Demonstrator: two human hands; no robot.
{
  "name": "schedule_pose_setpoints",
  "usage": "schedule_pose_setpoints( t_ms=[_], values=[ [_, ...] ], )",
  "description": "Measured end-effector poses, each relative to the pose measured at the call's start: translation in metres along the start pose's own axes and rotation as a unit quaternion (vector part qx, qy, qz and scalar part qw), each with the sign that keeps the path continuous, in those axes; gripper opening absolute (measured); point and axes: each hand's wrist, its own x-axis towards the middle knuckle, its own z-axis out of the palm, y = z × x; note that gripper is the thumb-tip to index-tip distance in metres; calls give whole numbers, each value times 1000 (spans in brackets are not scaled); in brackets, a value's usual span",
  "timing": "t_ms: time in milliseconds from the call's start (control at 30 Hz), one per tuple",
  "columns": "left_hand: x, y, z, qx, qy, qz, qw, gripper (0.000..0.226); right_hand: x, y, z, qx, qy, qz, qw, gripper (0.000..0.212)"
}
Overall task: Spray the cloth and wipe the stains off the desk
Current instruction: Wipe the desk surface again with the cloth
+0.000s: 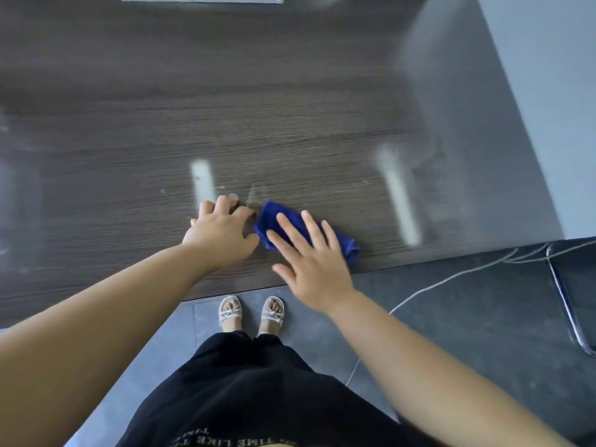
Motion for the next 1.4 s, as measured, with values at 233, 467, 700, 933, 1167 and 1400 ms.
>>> schedule_pose_setpoints(
  t_ms=[233, 467, 700, 933, 1167, 1400],
  values=[
    [-17, -50, -14, -135, 84, -37, 987, 52, 80, 46, -13, 28, 1, 405, 914, 65],
    [-19, -100, -27, -119, 122, -106, 980, 51, 86, -115, 8, 27, -47, -9, 999, 60],
    [-16, -113, -27, -103, 75, -98, 987, 53, 108, 31, -15, -3, -26, 265, 964, 55],
    [-16, -120, -33, -111, 95, -102, 984, 46, 137, -112, -1, 9, -80, 77, 994, 64],
    [-6, -130, -44, -129, 126, -145, 973, 40, 148, 29, -21, -16, -80, 283, 956, 57],
    [-2, -142, -41, -173, 179, -196, 949, 39, 197, -122, -1, 29, -79, 158, 984, 67]
  ],
)
